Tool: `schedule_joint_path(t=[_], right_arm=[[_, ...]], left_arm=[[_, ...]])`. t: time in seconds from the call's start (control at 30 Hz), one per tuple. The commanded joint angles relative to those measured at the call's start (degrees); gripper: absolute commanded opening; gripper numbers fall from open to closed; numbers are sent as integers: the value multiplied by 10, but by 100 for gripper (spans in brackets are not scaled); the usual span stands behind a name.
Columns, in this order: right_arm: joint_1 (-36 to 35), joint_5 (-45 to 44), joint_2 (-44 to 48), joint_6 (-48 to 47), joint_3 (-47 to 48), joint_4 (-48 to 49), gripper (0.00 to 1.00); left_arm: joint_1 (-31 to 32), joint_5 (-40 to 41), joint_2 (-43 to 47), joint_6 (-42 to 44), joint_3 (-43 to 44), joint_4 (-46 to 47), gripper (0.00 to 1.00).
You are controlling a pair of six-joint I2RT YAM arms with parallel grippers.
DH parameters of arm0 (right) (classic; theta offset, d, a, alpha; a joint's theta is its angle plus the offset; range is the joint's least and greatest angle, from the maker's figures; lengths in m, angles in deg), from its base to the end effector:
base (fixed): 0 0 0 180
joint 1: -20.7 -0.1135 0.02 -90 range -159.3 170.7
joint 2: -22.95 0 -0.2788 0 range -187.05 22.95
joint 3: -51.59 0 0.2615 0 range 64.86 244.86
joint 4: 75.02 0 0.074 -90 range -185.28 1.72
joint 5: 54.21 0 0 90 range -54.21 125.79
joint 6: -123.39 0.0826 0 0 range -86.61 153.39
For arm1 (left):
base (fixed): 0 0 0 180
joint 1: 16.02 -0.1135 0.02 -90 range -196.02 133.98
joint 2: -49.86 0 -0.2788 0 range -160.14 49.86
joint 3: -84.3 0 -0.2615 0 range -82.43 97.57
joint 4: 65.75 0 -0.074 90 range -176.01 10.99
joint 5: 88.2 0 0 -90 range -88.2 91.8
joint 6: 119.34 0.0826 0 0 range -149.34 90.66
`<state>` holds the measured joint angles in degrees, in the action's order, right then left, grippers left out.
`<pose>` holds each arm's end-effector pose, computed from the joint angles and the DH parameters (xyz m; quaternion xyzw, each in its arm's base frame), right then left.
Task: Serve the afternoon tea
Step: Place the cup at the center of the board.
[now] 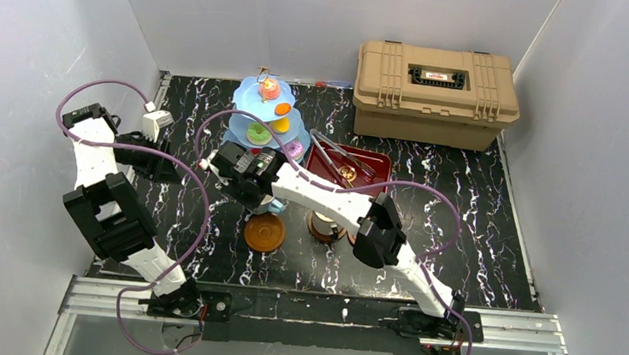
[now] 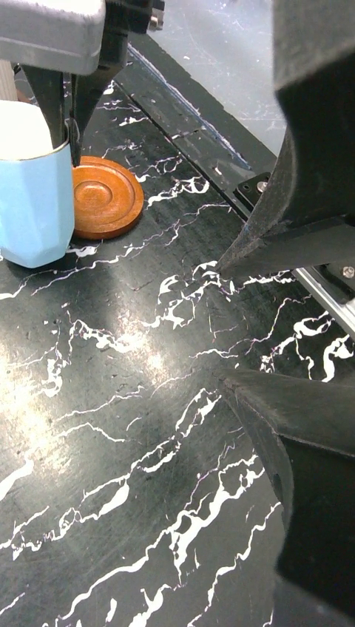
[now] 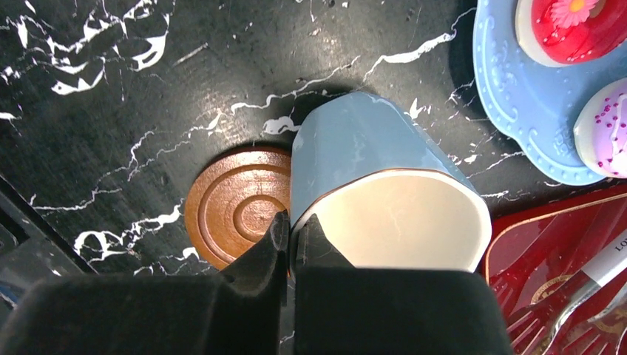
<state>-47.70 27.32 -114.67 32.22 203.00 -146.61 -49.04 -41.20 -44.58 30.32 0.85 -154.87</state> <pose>0.2185 0.5189 0.2320 -0.5298 0.7986 0.0940 0.2696 0.2906 0.1216 0.2669 0.2236 0.9029 -0.2354 0.2818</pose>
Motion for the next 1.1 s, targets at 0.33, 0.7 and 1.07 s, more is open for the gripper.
schedule_joint_path(t=[0.33,0.7,1.07], right_arm=[[-7,-15,18,-46,16,-27,44],[-3,-36,78,-62,-19,92,79],[82,140,311,-45,-321,240,81]], left_arm=[[2,-33,17,13,14,-40,50],[1,-35,23,11,6,-35,55],[2,-30,33,17,5,-35,55]])
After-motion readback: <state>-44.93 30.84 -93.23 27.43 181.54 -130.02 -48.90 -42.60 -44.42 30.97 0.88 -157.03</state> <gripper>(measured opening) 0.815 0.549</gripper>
